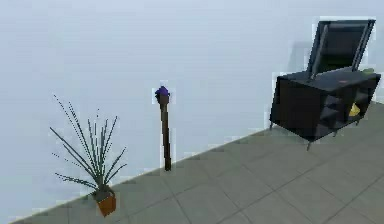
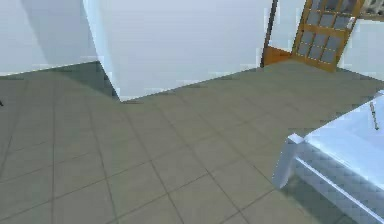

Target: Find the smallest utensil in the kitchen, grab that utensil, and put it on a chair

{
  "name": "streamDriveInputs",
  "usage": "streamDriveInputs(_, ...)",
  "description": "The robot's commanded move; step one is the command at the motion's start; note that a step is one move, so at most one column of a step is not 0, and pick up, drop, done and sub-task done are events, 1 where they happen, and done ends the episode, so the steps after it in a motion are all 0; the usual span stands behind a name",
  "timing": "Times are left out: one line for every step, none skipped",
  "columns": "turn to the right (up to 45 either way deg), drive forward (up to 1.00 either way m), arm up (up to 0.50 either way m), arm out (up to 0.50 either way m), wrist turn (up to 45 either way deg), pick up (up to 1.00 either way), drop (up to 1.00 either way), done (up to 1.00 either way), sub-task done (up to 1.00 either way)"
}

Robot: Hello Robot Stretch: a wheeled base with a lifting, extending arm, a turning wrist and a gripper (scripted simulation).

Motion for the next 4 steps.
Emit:
streamDriveInputs(45.0, 0.00, 0.00, 0.00, 0.0, 0.00, 0.00, 0.00, 0.00)
streamDriveInputs(45.0, 0.00, 0.00, 0.00, 0.0, 0.00, 0.00, 0.00, 0.00)
streamDriveInputs(9.0, 0.00, 0.00, 0.00, 0.0, 0.00, 0.00, 0.00, 0.00)
streamDriveInputs(0.0, 1.00, 0.00, 0.00, 0.0, 0.00, 0.00, 0.00, 0.00)
